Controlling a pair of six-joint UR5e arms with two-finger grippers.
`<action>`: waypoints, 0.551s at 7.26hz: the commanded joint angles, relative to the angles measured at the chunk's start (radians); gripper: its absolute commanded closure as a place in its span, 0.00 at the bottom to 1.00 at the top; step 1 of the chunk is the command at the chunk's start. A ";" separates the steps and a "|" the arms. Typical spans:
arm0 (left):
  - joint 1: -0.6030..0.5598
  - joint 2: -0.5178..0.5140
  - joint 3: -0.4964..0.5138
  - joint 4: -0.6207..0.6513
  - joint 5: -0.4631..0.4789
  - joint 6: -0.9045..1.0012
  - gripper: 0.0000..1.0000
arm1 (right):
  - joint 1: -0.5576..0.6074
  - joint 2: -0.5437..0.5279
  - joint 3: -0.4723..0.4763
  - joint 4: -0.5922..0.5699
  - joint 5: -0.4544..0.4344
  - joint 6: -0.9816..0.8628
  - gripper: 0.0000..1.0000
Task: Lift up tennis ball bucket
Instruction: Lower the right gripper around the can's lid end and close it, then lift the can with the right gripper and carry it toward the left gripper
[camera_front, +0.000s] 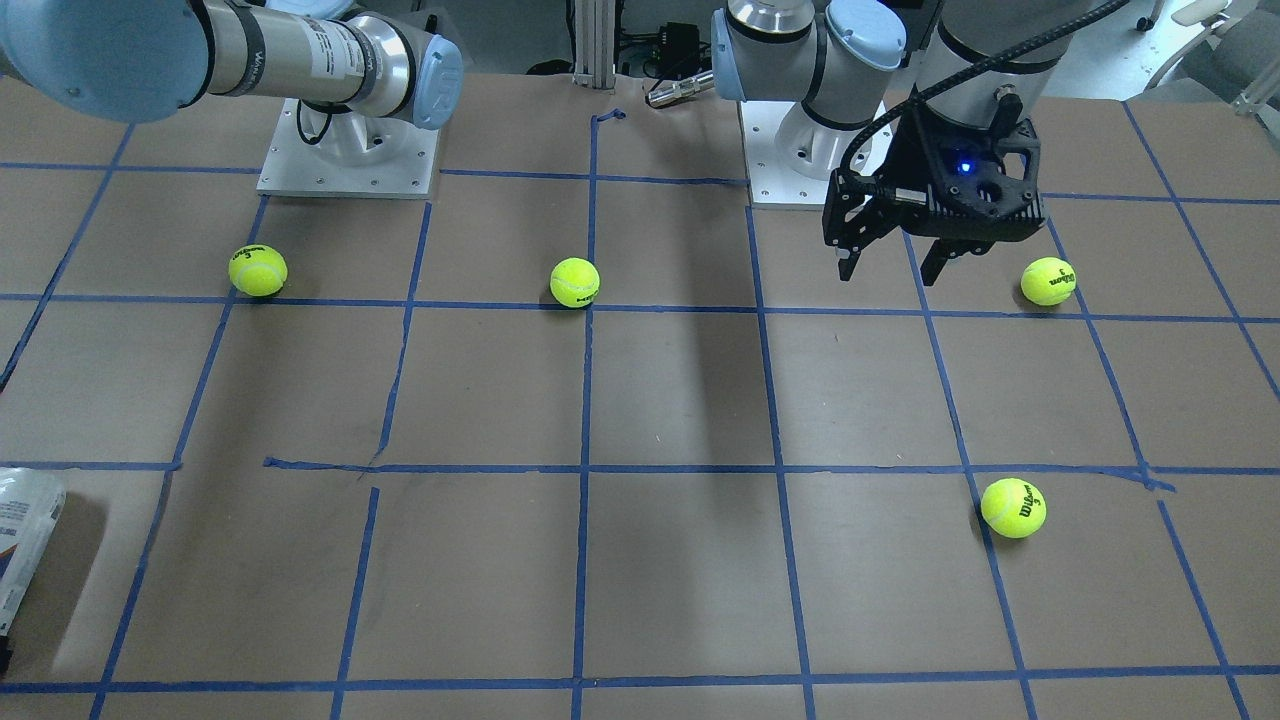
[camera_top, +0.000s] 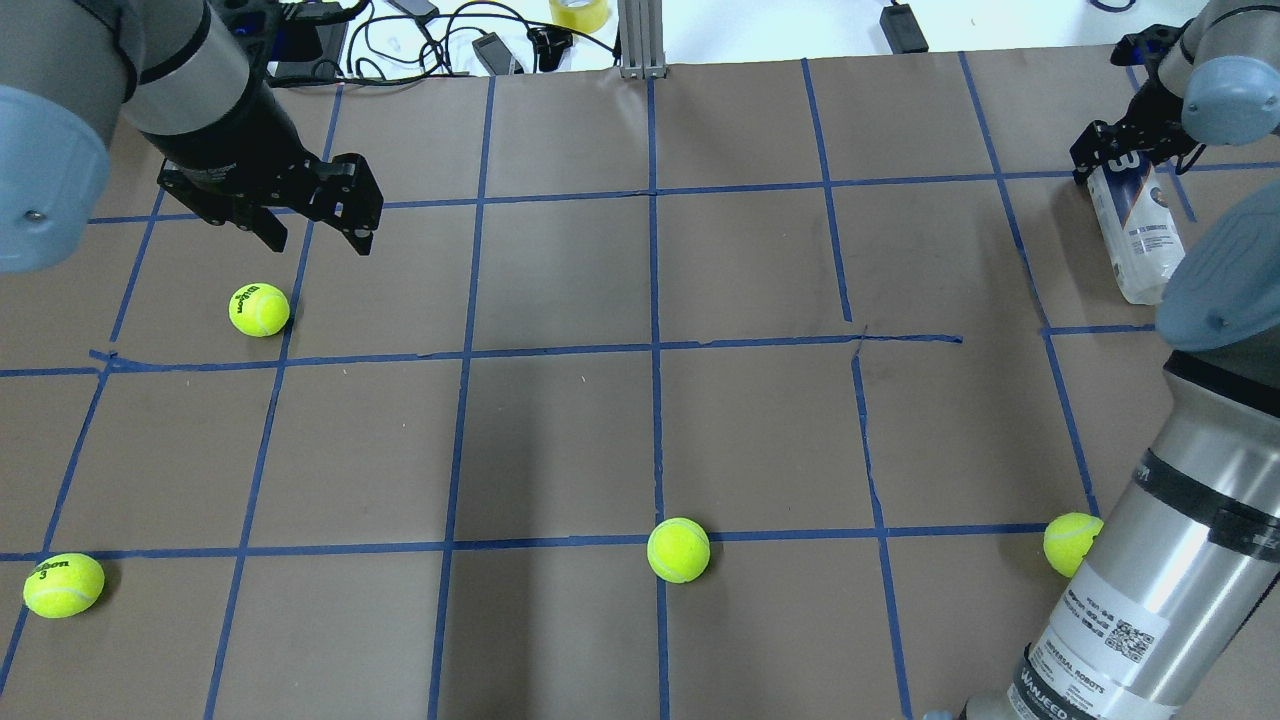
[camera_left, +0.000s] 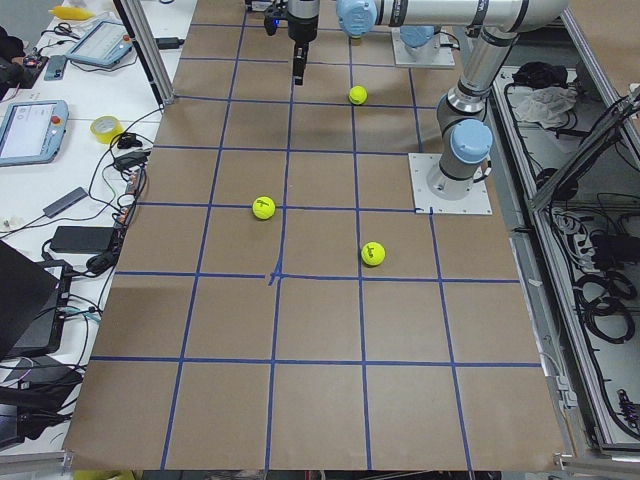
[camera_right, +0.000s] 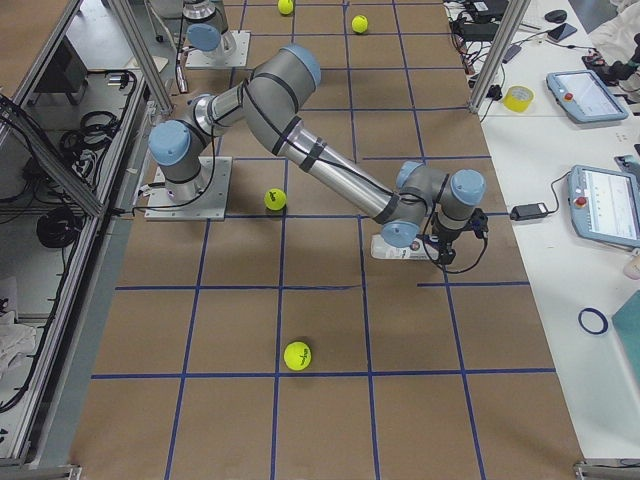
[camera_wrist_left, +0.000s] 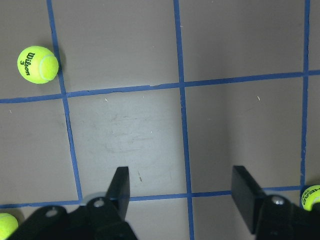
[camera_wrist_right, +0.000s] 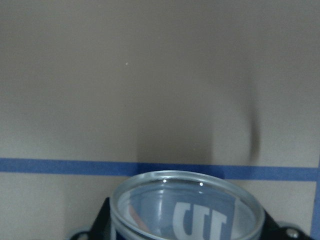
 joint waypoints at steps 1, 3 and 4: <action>0.000 0.002 0.002 0.000 -0.002 0.000 0.00 | 0.006 -0.030 0.002 0.016 0.004 -0.070 0.53; 0.000 0.005 0.000 -0.002 -0.005 -0.002 0.00 | 0.041 -0.073 0.003 0.115 0.075 -0.071 0.58; 0.000 0.005 0.000 -0.002 -0.003 -0.002 0.00 | 0.070 -0.098 0.008 0.140 0.104 -0.061 0.58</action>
